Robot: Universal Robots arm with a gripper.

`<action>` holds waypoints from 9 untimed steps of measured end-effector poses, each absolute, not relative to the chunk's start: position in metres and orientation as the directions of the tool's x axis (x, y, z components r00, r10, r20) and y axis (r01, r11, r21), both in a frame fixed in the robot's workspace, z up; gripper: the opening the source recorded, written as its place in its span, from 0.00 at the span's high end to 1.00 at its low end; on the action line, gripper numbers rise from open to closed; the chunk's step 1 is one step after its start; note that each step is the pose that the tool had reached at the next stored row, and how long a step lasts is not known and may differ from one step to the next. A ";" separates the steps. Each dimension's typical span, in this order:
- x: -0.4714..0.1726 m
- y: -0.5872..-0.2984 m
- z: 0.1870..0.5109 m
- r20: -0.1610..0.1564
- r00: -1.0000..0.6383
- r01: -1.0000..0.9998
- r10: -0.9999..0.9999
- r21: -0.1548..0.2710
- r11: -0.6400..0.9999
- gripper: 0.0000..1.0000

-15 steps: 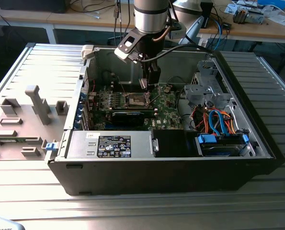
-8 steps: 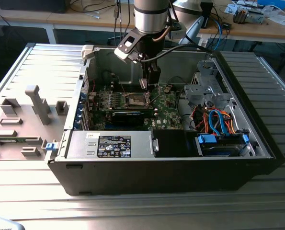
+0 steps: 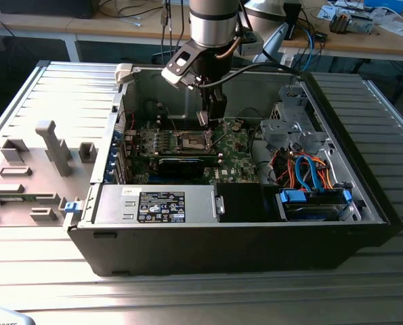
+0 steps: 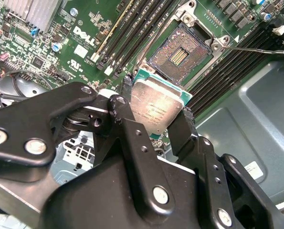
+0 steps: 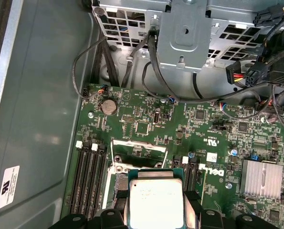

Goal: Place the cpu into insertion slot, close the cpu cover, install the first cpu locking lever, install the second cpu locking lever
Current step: 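Place the cpu into insertion slot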

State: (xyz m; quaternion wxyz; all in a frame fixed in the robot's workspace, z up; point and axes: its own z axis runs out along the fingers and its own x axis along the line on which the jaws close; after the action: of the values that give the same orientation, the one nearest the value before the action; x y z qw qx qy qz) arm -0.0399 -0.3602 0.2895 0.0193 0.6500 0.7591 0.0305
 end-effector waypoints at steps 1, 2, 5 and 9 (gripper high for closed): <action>-0.040 -0.360 0.289 0.010 -0.154 0.986 0.988 0.071 0.153 0.45; -0.040 -0.360 0.289 0.010 -0.153 0.986 0.988 0.071 0.152 0.45; -0.040 -0.360 0.289 0.010 -0.152 0.986 0.988 0.071 0.151 0.45; -0.040 -0.360 0.289 0.010 -0.149 0.986 0.989 0.071 0.148 0.45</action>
State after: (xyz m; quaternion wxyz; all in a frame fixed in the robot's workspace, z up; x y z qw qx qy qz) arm -0.0400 -0.3602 0.2893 0.0193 0.6519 0.7574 0.0304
